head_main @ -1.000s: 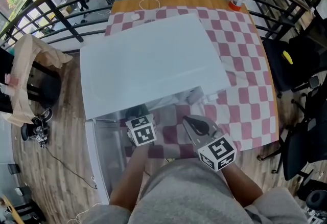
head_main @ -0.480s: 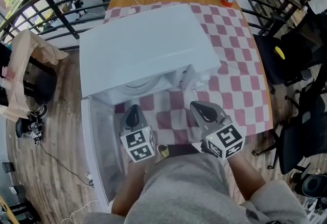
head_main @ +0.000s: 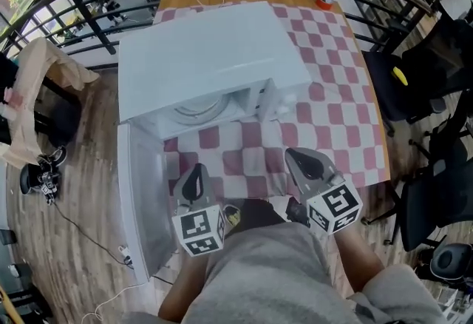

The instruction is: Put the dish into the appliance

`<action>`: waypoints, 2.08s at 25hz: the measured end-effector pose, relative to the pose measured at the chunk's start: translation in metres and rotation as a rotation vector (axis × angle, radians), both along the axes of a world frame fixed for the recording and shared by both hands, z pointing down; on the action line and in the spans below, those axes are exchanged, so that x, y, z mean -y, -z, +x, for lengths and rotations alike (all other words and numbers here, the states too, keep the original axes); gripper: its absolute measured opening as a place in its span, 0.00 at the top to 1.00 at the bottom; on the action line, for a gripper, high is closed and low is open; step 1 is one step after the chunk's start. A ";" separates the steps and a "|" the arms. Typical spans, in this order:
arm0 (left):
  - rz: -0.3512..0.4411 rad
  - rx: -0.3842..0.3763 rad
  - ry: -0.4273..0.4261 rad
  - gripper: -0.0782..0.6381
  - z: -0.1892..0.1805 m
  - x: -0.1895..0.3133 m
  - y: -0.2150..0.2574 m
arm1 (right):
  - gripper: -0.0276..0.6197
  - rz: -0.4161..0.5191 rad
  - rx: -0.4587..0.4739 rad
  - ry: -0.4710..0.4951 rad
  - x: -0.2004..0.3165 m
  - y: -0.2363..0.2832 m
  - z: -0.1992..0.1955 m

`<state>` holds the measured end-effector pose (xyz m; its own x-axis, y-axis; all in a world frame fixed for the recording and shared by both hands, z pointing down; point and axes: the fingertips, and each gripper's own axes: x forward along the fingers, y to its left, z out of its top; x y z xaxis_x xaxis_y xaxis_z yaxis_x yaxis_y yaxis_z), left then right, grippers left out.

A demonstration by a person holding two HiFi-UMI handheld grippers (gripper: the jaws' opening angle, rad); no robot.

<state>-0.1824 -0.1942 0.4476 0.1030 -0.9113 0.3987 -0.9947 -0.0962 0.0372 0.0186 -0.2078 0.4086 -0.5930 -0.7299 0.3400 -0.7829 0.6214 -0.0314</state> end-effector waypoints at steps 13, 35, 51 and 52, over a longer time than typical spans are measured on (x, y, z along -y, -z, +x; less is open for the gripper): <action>0.008 -0.023 -0.035 0.87 0.053 -0.068 0.009 | 0.96 -0.008 0.022 -0.025 -0.042 0.002 0.052; 0.058 -0.063 -0.062 0.88 0.169 -0.230 0.050 | 0.96 0.022 0.071 0.022 -0.204 0.034 0.136; 0.118 -0.052 -0.016 0.88 0.171 -0.259 0.076 | 0.96 0.066 0.091 0.052 -0.227 0.052 0.143; 0.121 -0.049 -0.016 0.88 0.171 -0.259 0.077 | 0.96 0.067 0.092 0.052 -0.227 0.053 0.143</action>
